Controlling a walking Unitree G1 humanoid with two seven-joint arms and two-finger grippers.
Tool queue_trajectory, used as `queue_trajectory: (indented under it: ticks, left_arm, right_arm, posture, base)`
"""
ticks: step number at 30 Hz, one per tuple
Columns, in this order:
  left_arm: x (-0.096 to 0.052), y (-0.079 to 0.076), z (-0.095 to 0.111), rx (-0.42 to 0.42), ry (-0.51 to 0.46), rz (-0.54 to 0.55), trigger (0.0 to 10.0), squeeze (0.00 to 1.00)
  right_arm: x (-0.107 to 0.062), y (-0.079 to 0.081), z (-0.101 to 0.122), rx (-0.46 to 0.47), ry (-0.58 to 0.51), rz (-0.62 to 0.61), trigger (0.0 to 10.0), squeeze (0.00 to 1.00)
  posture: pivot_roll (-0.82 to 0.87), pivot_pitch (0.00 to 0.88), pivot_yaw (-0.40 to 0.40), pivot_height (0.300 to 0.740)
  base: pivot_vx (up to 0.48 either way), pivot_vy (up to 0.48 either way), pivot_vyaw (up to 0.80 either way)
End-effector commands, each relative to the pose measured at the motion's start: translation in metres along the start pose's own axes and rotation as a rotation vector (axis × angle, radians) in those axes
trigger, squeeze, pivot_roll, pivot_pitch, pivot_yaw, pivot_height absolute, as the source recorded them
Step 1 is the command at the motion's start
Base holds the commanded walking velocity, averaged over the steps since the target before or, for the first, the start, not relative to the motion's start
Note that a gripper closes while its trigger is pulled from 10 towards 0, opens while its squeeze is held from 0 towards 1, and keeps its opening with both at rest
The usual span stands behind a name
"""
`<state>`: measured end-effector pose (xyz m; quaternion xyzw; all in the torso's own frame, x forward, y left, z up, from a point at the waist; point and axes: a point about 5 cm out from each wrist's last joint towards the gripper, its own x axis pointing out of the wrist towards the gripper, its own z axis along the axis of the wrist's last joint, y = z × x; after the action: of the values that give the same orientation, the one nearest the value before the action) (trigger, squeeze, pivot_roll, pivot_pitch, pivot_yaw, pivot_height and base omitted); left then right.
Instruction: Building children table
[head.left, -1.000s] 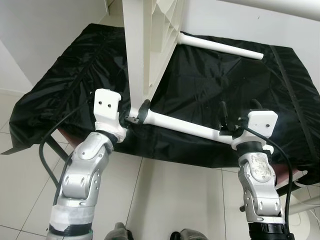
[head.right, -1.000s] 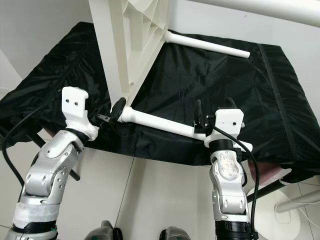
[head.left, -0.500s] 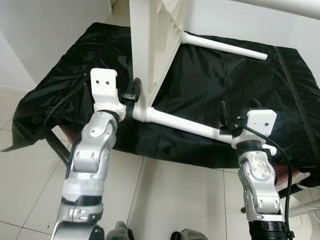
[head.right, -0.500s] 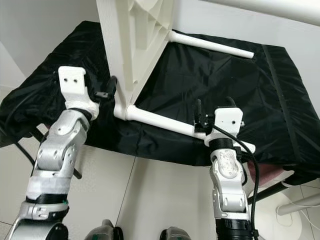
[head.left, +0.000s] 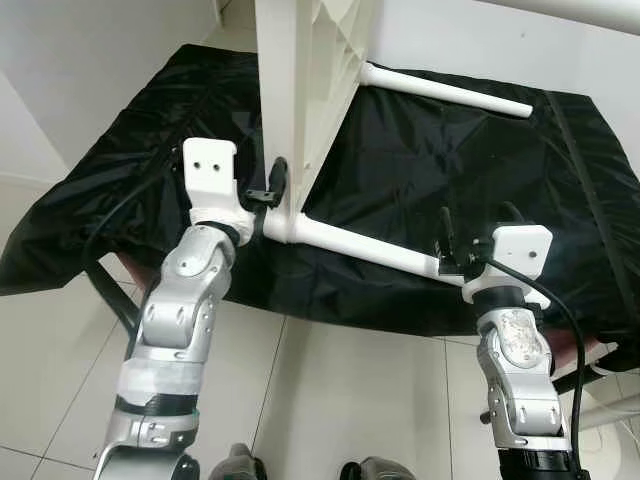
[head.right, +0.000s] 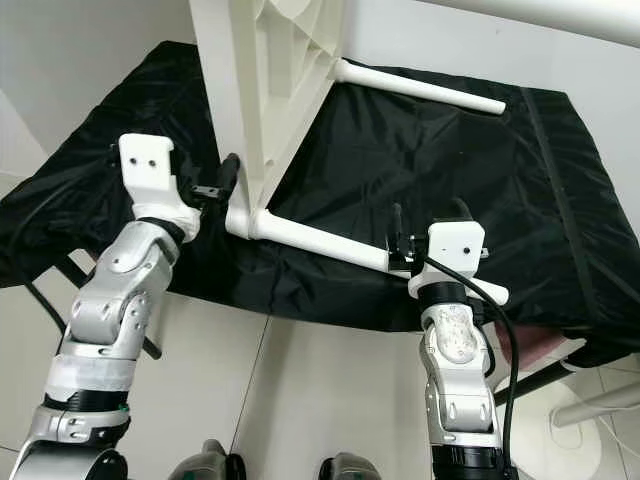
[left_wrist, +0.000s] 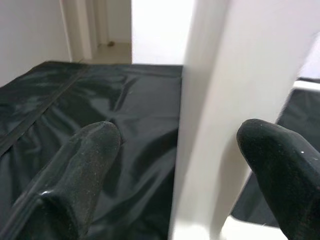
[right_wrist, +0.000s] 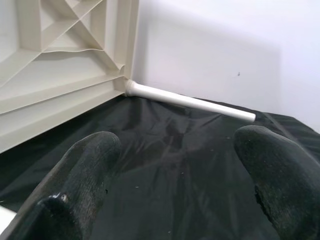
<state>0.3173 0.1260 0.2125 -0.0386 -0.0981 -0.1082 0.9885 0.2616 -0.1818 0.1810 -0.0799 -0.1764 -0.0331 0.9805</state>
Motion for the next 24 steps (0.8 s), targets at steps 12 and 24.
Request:
queue_trajectory:
  ticks: [12,24]
  left_arm:
    - [-0.020,0.004,0.005,0.023,-0.016,-0.161,10.0,0.00]
    - [-0.022,-0.004,0.003,0.052,0.004,-0.243,10.0,0.00]
  right_arm:
    - [0.001,0.016,-0.001,0.006,0.012,0.194,10.0,0.00]
    - [-0.005,0.020,-0.016,-0.095,0.098,0.329,10.0,0.00]
  posture:
    - [-0.07,0.072,-0.005,0.740]
    - [-0.08,0.061,-0.001,0.740]
  base:
    - [0.000,0.000,0.00]
    - [0.000,0.000,0.00]
